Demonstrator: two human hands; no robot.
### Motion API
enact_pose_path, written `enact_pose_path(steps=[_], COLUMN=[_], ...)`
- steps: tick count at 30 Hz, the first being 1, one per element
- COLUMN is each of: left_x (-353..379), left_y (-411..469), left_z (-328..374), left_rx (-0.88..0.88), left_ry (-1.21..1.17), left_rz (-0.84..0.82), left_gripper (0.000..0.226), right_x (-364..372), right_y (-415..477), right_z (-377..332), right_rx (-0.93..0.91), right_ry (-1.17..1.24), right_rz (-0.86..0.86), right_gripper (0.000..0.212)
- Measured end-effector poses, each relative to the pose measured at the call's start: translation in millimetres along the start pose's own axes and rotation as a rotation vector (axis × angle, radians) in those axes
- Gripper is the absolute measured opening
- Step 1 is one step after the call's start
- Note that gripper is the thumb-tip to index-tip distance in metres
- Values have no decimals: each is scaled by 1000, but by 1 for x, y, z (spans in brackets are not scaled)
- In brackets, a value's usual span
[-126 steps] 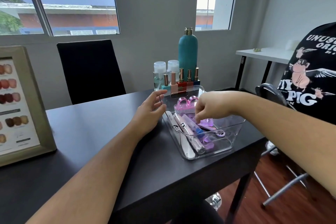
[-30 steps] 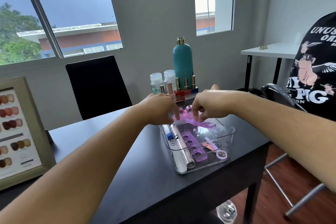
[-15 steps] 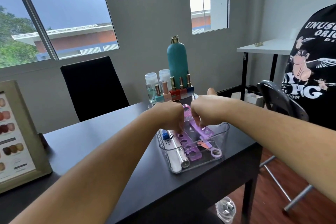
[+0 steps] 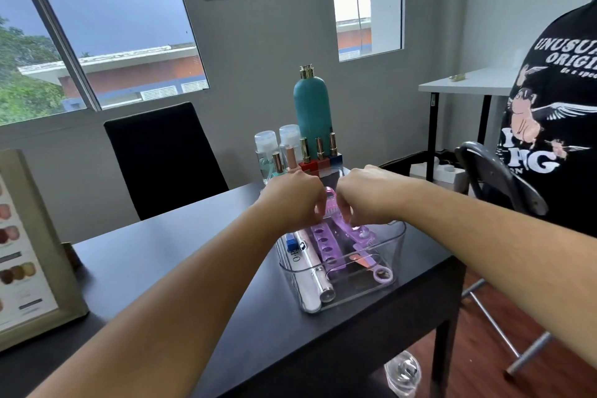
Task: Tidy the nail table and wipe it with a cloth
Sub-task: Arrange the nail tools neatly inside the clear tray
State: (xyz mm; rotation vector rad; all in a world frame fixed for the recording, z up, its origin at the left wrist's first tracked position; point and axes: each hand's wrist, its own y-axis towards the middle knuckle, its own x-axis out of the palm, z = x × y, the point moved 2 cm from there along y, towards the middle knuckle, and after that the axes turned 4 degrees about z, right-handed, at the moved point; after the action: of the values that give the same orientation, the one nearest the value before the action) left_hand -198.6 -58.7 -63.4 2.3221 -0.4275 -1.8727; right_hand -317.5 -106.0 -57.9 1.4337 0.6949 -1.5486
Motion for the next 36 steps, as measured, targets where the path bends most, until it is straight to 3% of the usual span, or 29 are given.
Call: enact_pose_path(steps=[2, 7, 11, 21, 24, 30, 36], left_x=[-2, -1, 2, -5, -6, -20, -18], left_y=[-4, -15, -16, -18, -19, -26, -37], left_z=[6, 26, 31, 35, 35, 26, 21], left_rx=[21, 117, 149, 209, 187, 161, 130], left_ry=[-112, -453, -479, -463, -494, -623, -781], left_rz=[0, -198, -219, -232, -227, -249, -450], left_gripper=[10, 14, 23, 6, 16, 13, 7], right_x=[-5, -19, -24, -26, -25, -19, -12], right_y=[0, 1, 0, 0, 1, 0, -2], right_z=[3, 9, 9, 8, 9, 12, 6], right_rx=[1, -17, 1, 28, 35, 54, 50], right_ry=[38, 112, 88, 96, 110, 149, 179], right_rz=[-18, -127, -161, -182, -178, -176, -192], right_gripper=[5, 4, 5, 5, 5, 10, 7])
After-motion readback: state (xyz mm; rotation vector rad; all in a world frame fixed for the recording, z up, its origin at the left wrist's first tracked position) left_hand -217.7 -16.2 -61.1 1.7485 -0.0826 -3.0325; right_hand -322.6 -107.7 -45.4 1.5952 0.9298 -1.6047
